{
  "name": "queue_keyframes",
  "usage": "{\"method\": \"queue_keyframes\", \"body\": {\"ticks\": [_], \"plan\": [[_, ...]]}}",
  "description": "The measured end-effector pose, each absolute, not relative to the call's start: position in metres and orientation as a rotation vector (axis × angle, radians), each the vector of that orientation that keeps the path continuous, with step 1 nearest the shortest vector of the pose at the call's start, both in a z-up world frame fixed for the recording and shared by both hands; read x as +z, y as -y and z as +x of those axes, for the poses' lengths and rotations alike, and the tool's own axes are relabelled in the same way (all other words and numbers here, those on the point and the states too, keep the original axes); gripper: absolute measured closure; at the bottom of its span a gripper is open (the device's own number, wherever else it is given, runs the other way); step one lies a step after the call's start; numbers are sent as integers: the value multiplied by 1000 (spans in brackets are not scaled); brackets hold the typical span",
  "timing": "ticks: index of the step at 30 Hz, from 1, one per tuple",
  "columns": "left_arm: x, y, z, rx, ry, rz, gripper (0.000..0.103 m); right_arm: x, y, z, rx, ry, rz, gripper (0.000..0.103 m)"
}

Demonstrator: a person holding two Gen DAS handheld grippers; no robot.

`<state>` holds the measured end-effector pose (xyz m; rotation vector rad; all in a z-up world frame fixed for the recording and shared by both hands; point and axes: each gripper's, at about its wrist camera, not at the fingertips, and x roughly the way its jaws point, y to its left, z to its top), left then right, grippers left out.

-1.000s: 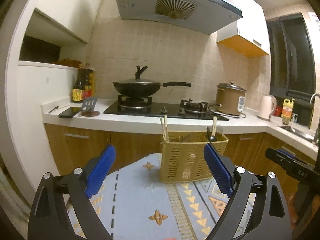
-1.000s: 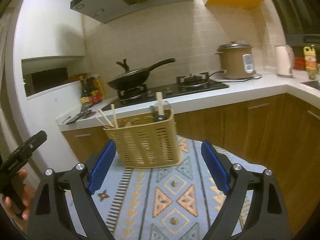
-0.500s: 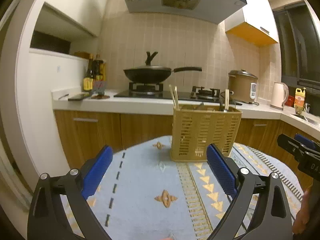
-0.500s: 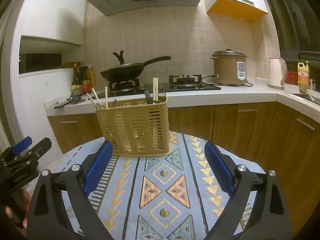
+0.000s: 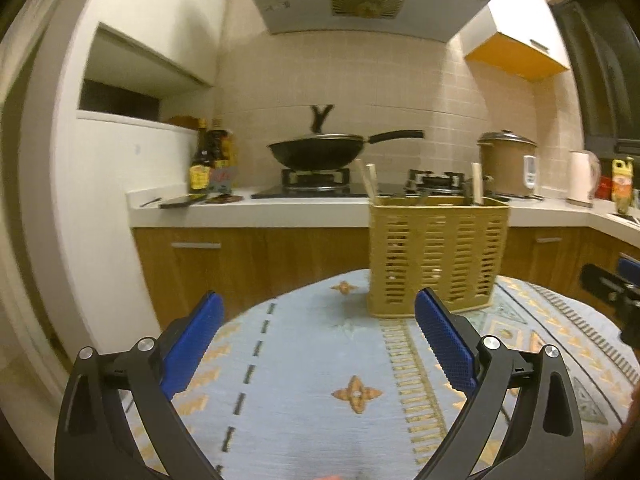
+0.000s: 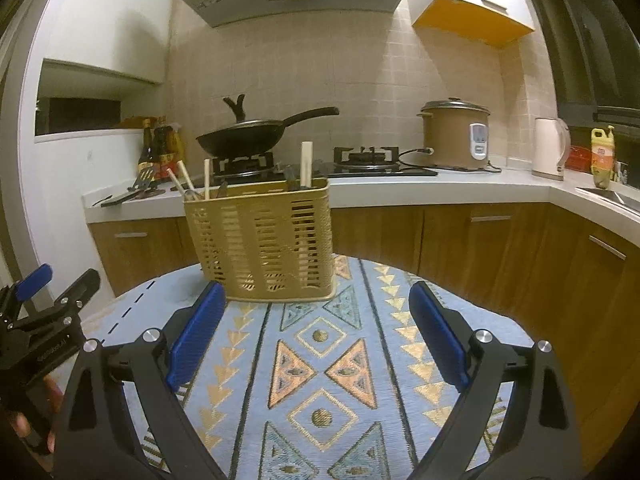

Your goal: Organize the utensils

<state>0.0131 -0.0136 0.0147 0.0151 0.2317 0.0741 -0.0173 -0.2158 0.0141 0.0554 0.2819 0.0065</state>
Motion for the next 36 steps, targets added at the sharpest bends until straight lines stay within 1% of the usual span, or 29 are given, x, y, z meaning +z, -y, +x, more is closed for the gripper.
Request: {"method": "queue_keyframes", "body": {"ticks": [4,12,17,27,36], "plan": [[15,8,15,79,-239,-7,10,14,216,-21,-10,-267,47,14],[13,23,11,61,-212,70,8,15,215,-24,-21,-246,41,14],[11,29,11,51,-220,91,8,17,217,-25,-7,-236,58,12],[10,20,17,29,-262,39,8,18,214,-29,16,-230,60,9],[10,20,17,23,-261,33,8,17,209,-28,26,-241,42,8]]}}
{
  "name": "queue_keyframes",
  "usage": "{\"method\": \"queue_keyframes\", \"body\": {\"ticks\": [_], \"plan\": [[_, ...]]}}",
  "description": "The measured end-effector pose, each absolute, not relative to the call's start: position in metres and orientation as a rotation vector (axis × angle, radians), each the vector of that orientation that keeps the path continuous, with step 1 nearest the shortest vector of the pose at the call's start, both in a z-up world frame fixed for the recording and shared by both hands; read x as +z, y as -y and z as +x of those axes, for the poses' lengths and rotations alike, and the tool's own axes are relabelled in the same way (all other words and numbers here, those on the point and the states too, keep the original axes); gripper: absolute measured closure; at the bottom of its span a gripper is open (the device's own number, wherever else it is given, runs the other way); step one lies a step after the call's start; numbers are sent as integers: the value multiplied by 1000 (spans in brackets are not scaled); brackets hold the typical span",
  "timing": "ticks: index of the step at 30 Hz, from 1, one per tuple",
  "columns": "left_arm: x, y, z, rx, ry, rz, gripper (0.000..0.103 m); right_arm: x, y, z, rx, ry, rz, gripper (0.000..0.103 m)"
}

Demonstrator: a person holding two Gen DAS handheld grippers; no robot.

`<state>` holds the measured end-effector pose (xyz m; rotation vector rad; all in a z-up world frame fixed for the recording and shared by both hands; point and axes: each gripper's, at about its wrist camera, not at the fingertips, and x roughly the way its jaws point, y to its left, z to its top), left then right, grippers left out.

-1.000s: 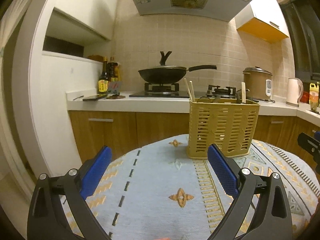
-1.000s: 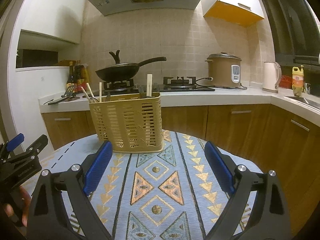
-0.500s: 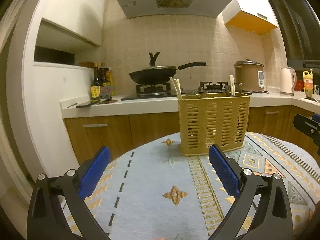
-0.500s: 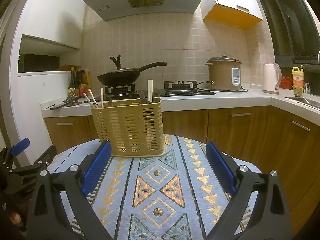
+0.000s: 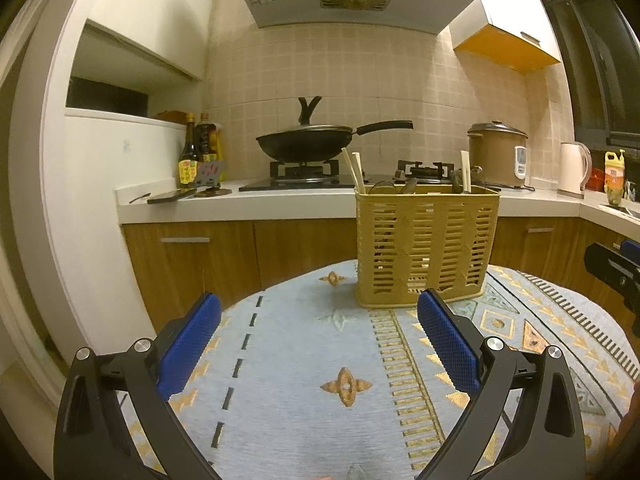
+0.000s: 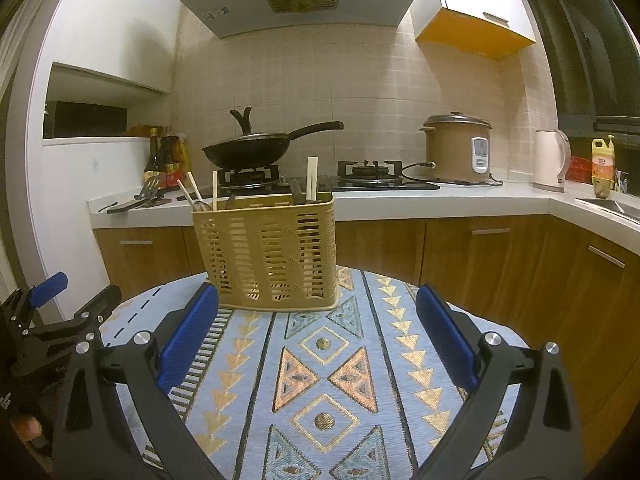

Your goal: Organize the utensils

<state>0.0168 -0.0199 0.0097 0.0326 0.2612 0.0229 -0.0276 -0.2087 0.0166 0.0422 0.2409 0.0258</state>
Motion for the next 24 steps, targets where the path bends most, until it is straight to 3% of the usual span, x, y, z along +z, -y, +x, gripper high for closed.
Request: {"method": "queue_keyframes", "body": {"ticks": [24], "plan": [[9,20,17,14,-266,26,8,15,203,-23,21,-254,30,8]]}}
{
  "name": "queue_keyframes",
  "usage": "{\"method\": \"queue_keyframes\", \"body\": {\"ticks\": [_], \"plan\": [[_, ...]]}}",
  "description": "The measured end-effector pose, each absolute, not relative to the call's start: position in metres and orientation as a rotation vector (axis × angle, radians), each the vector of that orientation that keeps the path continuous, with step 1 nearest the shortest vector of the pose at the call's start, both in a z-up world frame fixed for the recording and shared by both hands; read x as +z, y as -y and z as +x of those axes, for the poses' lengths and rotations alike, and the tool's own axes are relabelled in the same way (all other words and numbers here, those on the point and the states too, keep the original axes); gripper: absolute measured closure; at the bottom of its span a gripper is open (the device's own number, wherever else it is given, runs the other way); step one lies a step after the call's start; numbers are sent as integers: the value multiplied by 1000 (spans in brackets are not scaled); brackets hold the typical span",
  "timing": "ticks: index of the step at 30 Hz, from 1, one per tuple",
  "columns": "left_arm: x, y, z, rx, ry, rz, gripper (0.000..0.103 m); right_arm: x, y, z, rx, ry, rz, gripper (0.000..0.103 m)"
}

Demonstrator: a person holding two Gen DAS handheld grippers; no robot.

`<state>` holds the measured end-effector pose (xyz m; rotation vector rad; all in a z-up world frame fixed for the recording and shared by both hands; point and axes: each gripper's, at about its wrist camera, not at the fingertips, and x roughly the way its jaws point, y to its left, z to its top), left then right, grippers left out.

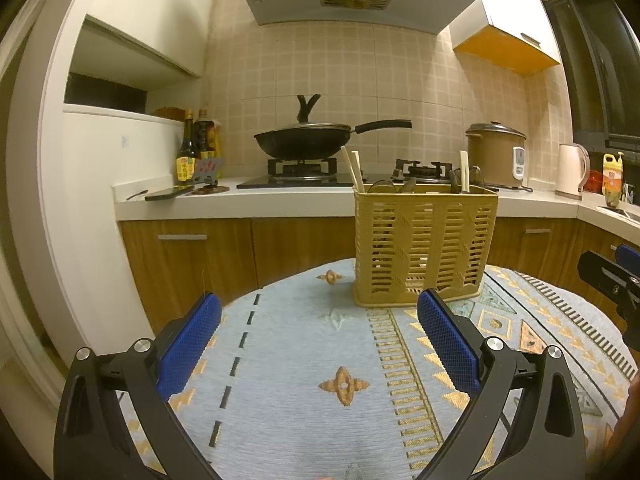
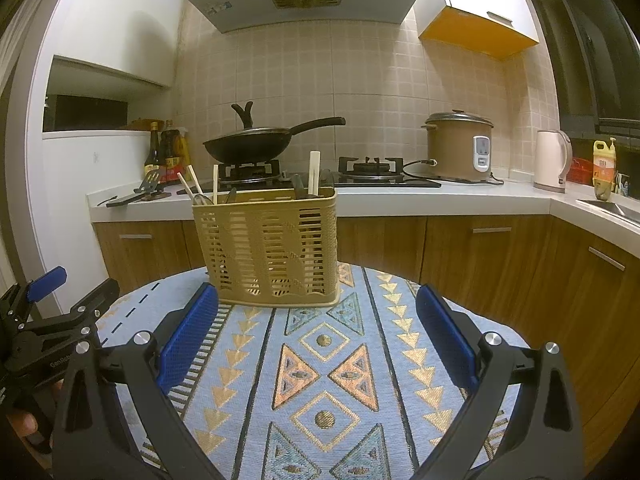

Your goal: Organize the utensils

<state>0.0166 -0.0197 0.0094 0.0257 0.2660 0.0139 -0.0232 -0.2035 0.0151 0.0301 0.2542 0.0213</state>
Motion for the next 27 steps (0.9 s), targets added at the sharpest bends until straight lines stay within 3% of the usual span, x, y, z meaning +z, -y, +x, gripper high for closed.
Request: {"method": "queue_keyframes", "body": {"ticks": [27], "plan": [[9,22,14,8,-269,21,8,14,202,-23,12,-258,29,8]]}}
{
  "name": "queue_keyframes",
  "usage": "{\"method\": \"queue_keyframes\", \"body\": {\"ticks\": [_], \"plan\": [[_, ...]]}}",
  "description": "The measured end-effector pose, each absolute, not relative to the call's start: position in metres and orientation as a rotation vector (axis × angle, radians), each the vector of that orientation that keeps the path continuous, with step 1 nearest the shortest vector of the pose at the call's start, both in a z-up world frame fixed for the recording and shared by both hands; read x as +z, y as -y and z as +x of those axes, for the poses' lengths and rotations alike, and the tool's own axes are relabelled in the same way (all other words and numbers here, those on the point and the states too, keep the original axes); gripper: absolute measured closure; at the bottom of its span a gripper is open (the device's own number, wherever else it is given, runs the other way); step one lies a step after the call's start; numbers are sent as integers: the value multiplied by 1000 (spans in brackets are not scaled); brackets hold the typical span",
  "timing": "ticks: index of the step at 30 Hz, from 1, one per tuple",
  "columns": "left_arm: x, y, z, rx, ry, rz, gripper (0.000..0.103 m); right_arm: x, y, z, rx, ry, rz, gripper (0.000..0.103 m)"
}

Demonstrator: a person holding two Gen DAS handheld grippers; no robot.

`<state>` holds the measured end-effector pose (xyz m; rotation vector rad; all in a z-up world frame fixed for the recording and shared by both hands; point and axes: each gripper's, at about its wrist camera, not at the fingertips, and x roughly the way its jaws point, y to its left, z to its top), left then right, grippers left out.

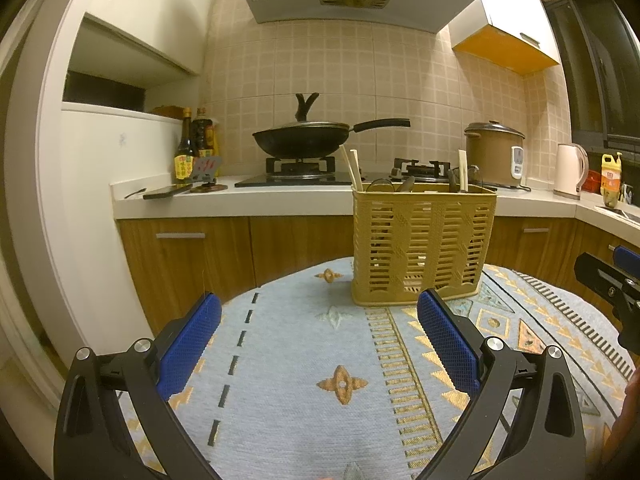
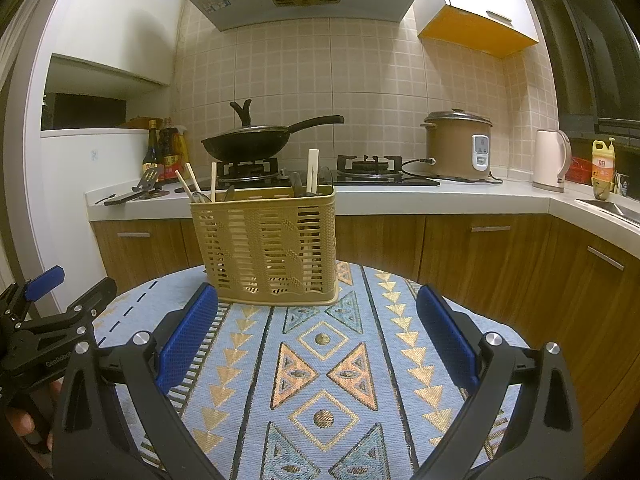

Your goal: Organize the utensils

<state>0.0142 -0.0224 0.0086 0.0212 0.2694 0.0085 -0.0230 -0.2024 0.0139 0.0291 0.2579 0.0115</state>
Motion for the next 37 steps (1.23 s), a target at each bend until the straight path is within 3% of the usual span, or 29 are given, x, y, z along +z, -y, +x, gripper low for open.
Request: {"method": "queue_keyframes", "body": {"ticks": [37], "plan": [[9,15,21,23,-293,9,7,13,200,-22,12,-267,24,8]]}}
